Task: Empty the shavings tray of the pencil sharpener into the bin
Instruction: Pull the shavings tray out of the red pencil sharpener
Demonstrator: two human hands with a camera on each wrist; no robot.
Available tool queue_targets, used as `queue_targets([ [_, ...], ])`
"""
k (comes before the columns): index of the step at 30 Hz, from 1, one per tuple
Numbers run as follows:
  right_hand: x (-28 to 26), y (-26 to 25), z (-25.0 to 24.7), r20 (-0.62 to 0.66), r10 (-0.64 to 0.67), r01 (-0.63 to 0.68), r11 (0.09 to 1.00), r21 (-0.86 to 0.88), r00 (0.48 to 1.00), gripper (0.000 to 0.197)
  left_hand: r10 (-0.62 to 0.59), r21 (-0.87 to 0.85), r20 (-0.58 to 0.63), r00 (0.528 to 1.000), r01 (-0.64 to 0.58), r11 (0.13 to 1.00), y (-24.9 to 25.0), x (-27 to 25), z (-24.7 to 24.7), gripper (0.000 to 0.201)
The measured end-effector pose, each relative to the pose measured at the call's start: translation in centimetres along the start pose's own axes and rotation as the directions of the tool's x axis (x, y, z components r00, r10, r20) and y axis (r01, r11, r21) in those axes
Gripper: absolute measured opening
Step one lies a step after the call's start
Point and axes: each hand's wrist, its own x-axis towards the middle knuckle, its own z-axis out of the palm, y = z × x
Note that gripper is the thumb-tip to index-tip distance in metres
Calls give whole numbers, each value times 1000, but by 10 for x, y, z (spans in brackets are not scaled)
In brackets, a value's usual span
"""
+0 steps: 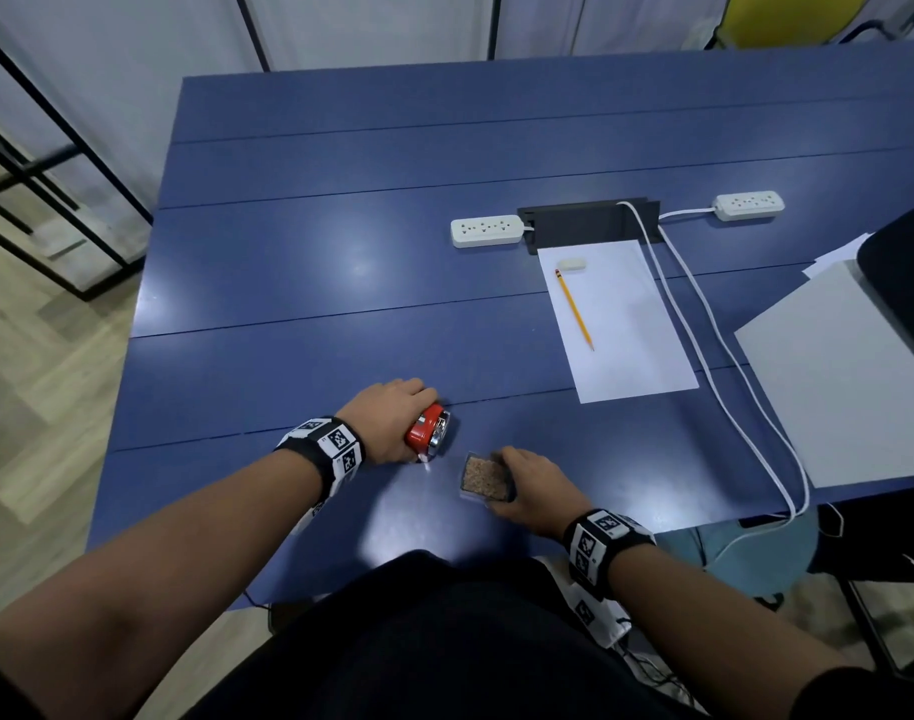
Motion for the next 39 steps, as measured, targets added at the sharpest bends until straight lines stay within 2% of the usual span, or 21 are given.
queue_targets([
  [8,-5,3,15,-10,-3,3,1000,22,1000,63,114,108,-36,993,-109,988,-9,5,-20,77],
  [11,-3,5,14,8,10,-10,999,41,1000,74,123,114,-53,991,-116,987,-16,1,-17,99],
  [12,-3,5,13,17,14,-15,998,53,1000,82,95,57,-75,993,-91,994,-18,-3,-14,107],
  [14,-4,8,12,28,30,-32,996,88,999,96,-46,-205,-108,993,23,978,-19,-14,-9,122],
  [16,-6,11,10,24,53,-55,993,109,998,103,-221,-485,-104,970,144,862,-17,-22,-10,132],
  [17,-8,13,10,21,61,-63,992,108,998,104,-289,-565,-89,953,190,803,-14,-23,-11,131],
  [19,-11,15,10,17,70,-71,993,97,997,103,-351,-583,-83,933,240,776,-7,-21,-14,123],
  [23,-15,15,7,14,80,-81,993,82,997,95,-372,-495,-106,922,275,824,2,-14,-12,93],
  [25,-15,13,6,17,84,-85,994,70,996,91,-356,-510,-105,928,257,821,-1,-10,-11,88],
  [30,-16,8,4,19,95,-96,994,51,995,84,-236,-494,-92,967,161,854,-15,1,-14,91],
  [34,-15,6,3,24,90,-91,995,34,996,82,-189,-507,-87,978,120,854,-21,3,-14,98],
  [36,-15,6,3,24,94,-95,995,36,995,83,-210,-576,-83,974,125,808,-23,-7,-12,110],
  [39,-17,6,1,9,101,-102,993,58,995,82,-364,-688,-97,926,202,697,-29,-35,3,126],
])
